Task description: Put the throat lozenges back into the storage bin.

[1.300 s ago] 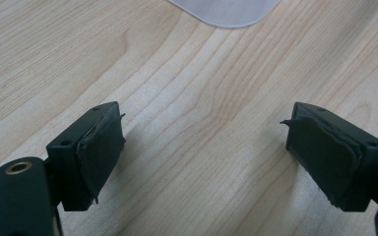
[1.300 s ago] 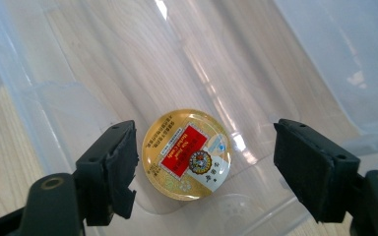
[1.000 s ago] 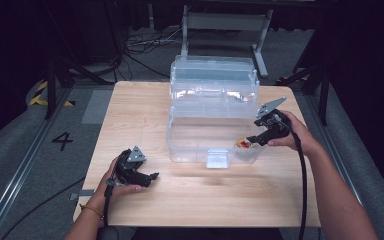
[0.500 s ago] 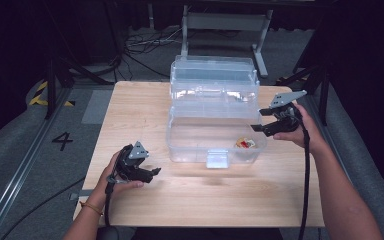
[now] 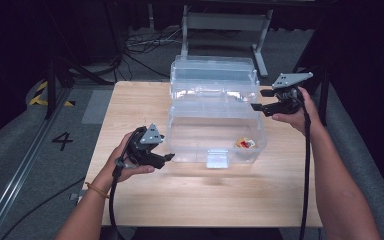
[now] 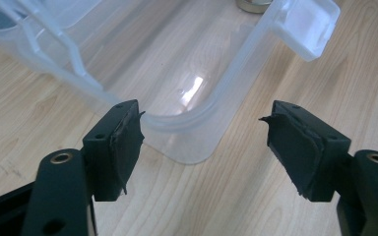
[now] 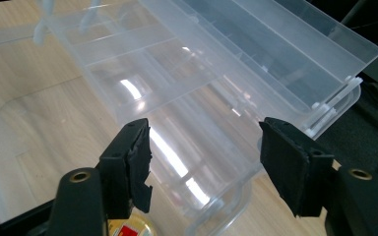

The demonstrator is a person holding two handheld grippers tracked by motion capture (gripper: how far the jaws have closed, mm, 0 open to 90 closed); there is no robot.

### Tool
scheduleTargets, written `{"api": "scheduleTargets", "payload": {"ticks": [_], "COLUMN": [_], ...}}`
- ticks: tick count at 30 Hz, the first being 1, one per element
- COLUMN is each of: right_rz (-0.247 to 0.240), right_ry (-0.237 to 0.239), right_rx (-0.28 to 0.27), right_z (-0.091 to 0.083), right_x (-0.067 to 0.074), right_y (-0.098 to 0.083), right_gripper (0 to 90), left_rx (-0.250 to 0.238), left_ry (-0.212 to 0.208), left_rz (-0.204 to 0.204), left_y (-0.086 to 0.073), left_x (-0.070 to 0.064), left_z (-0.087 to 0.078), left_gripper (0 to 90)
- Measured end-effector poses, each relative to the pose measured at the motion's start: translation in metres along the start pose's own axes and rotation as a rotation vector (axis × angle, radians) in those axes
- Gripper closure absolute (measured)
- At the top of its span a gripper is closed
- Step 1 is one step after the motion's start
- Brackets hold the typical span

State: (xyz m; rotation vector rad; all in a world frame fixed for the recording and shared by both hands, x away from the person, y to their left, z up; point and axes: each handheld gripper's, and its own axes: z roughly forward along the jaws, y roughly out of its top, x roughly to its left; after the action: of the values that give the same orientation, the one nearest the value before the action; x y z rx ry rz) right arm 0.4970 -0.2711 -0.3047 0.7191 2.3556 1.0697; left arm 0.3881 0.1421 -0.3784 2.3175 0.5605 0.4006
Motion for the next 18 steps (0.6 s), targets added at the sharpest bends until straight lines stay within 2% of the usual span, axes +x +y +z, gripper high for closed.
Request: {"api": "scheduleTargets", "payload": {"ticks": [3, 4, 7, 11, 12, 14, 16, 17, 18], "right_rz": [-0.012, -0.015, -0.030, -0.025, -0.020, -0.008, -0.004, -0.015, -0.015], "right_ry": [-0.019, -0.023, -0.045, -0.041, -0.036, -0.023, 0.013, -0.005, 0.004], "right_rx": [0.008, 0.004, 0.025, 0.038, 0.041, 0.056, 0.043, 0.057, 0.083], "right_z": [0.007, 0.010, 0.018, 0.028, 0.032, 0.040, 0.042, 0.044, 0.047], "right_x": [-0.002, -0.003, -0.005, -0.009, -0.011, -0.015, -0.017, -0.017, -0.017], "right_y": [0.008, 0.011, 0.020, 0.027, 0.029, 0.032, 0.034, 0.037, 0.038], "right_gripper": [36.9, 37.0, 37.7, 38.9, 38.9, 39.0, 38.9, 39.2, 39.2], "left_rx": [0.042, 0.062, 0.099, 0.125, 0.135, 0.190, 0.222, 0.228, 0.233], "left_ry": [-0.020, -0.022, -0.034, -0.045, -0.043, -0.036, -0.056, -0.072, -0.087], "left_rz": [0.031, 0.053, 0.066, 0.059, 0.068, 0.067, 0.084, 0.088, 0.093], "left_y": [0.010, 0.014, 0.022, 0.029, 0.030, 0.034, 0.037, 0.038, 0.039], "left_x": [-0.002, -0.004, -0.004, -0.001, -0.001, 0.001, 0.002, 0.002, 0.002], "left_z": [0.007, 0.009, 0.016, 0.024, 0.026, 0.035, 0.041, 0.043, 0.044], "left_gripper": [32.4, 36.5, 38.1, 40.9, 41.3, 44.5, 47.2, 48.3, 48.8]}}
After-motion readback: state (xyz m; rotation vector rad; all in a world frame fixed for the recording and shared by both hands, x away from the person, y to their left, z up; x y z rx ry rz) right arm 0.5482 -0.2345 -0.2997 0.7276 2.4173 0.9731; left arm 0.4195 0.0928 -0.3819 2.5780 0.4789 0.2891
